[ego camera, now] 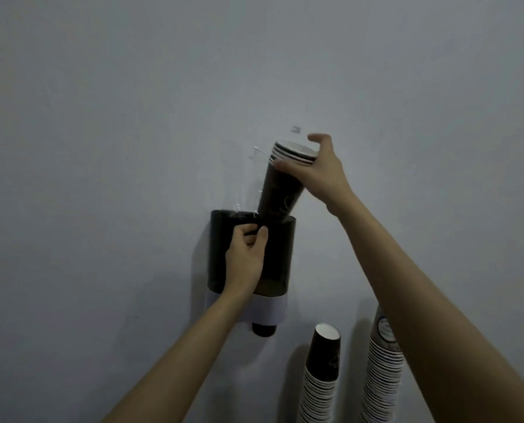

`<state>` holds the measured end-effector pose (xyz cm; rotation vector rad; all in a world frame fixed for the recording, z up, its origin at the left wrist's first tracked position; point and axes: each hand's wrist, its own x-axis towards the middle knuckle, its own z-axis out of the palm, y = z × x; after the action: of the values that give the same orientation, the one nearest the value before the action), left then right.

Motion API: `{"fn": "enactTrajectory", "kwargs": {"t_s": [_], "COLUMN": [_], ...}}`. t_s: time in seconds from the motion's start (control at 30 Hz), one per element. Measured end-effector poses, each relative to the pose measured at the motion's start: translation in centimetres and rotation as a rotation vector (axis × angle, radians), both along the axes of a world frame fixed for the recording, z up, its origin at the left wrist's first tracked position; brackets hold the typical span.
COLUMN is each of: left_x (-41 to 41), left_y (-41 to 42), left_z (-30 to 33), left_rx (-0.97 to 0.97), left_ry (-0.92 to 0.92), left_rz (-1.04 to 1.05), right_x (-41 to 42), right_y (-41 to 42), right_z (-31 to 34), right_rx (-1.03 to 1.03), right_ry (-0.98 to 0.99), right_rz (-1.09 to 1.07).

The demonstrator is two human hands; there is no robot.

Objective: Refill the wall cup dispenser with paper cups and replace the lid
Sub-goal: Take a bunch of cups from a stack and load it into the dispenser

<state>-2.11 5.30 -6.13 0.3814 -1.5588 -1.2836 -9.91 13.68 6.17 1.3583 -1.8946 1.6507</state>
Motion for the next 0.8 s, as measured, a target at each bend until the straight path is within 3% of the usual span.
{"fn": "enactTrajectory", "kwargs": {"t_s": [0.17, 0.4, 0.47, 0.7, 0.8], "left_x": [1.8, 2.1, 2.0, -0.1, -1.8], "left_y": [-3.3, -5.0, -4.9, -2.5, -0.3], "left_z": [-1.8, -3.2, -3.4, -6.0, -9.3], "left_rx": [0.008, -0.009, -0.021, -0.066, -0.118], "left_ry": [-0.113, -0.190, -0.199, -0.250, -0.378], "left_rz": [0.090, 0.131, 0.116, 0.049, -0.058], "right_x": [1.1, -0.3, -0.3, 0.2, -0.8], "right_y": [-7.5, -11.2, -10.7, -6.7, -2.6], "right_z": [0.8, -4.0, -4.7, -7.0, -10.3], "right_rx": [0.054, 0.479, 0.502, 0.052, -0.174], "right_ry": [0.105, 0.077, 0.096, -0.026, -0.132], "right_rz": [-0.027, 0.007, 0.019, 0.094, 0.070]}}
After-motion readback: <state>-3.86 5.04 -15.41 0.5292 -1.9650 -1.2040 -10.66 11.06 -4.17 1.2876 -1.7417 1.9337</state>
